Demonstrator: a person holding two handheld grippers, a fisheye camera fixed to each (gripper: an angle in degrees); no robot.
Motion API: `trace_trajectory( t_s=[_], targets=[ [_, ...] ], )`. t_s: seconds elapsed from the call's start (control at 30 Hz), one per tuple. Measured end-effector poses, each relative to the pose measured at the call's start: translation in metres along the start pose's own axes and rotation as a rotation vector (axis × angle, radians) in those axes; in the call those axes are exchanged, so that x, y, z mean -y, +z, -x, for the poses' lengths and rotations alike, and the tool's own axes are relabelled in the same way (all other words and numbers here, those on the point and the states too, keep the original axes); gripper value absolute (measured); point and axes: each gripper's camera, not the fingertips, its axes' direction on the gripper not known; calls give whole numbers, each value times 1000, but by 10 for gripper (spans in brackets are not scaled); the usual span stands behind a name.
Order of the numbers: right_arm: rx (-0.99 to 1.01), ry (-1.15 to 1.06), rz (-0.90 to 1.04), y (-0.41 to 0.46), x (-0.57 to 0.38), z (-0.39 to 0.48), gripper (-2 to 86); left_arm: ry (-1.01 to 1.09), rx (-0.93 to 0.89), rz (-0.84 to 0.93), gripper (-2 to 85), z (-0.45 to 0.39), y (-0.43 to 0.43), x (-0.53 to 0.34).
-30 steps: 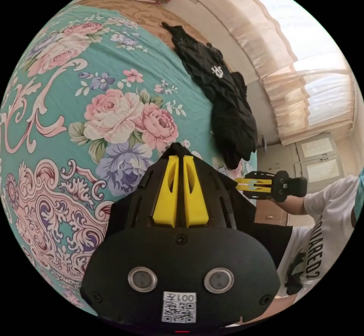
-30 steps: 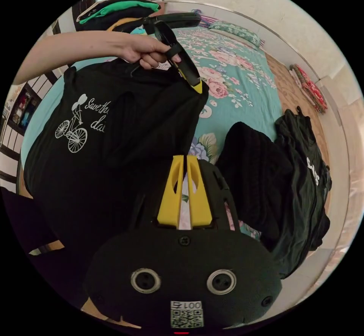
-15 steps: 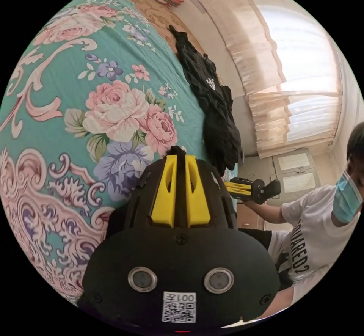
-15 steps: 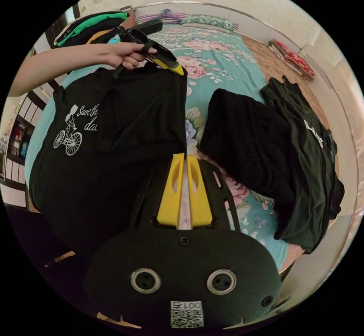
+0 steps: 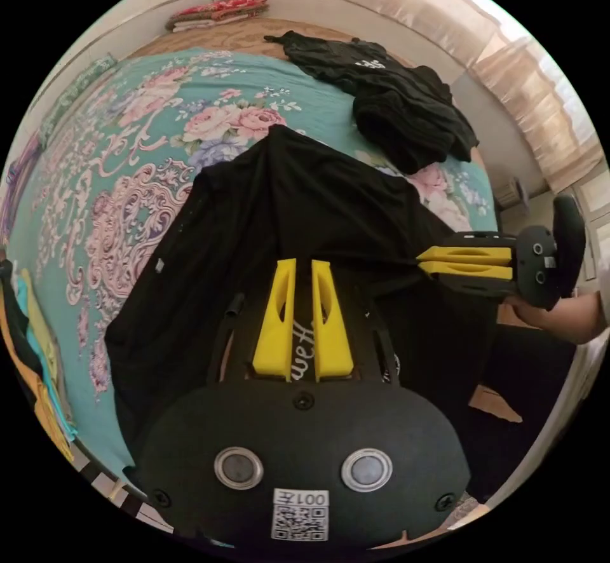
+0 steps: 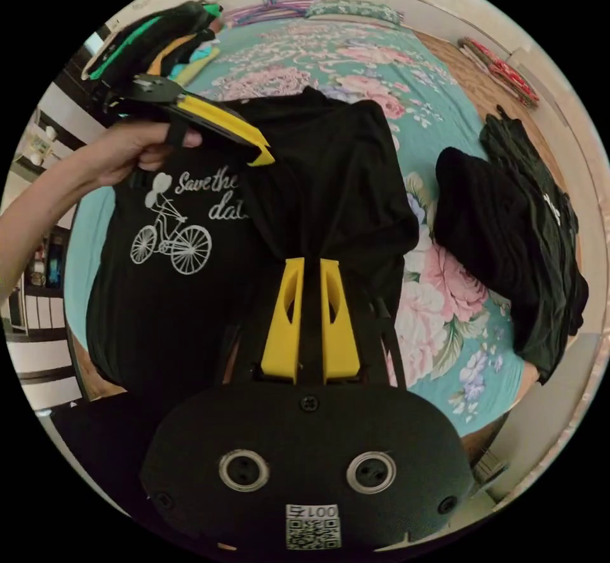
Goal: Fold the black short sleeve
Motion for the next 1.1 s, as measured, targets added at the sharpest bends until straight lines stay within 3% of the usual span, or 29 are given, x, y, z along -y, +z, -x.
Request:
trace_trajectory(
  t_s=[0.07,0.3,0.5,0.6,0.77,1.1],
  targets=[
    [-94,2,-22,-2,-11,17,19,16,58,16,3,-14,-7,-8],
    [-109,-54,-51,-20,-45,39,15,6,24,11,-7,-28,-25,-52],
    [-74,-44,-56,-16,-55,45,39,-41,-19,-22,79,-32,-25,-72],
    [-85,-14,-76,-18,-55,48,56,-7,63,21,100,-45,-18,-63],
    [-117,-19,-62,-13,-41,50,34,75,151,10,5,-58,-14,-49],
    [-72,-63,-49,-18,-38,45,10,-110,86,-49,-6,-21,-41,-81]
  ],
)
